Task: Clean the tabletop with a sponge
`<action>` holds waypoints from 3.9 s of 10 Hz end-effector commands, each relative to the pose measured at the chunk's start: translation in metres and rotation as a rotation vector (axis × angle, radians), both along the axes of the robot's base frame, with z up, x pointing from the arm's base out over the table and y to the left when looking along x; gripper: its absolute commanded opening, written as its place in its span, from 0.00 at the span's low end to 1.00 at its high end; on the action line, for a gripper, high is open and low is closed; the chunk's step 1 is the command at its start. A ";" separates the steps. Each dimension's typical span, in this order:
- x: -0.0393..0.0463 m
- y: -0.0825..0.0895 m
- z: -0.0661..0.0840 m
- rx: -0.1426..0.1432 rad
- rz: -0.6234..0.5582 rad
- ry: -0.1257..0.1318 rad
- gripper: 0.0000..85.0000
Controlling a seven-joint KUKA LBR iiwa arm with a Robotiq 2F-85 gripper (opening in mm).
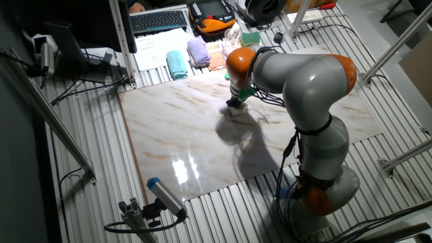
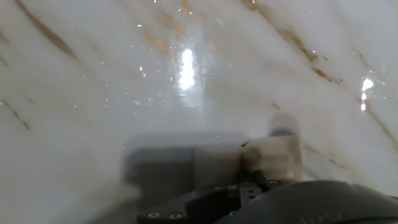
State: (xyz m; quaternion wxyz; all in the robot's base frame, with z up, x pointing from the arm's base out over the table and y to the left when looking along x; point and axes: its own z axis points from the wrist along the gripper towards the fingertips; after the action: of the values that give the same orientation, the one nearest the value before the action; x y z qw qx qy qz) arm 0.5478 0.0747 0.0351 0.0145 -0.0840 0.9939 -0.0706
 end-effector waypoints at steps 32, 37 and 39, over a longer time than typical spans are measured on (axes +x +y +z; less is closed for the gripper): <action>-0.0117 0.037 0.003 0.047 -0.102 -0.011 0.00; -0.0100 -0.015 0.010 0.139 -0.114 0.000 0.00; -0.0082 -0.023 0.012 0.165 -0.145 -0.023 0.00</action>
State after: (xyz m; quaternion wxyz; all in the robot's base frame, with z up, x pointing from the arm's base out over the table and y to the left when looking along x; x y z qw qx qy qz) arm 0.5396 0.0598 0.0475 0.0278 -0.0105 0.9995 0.0101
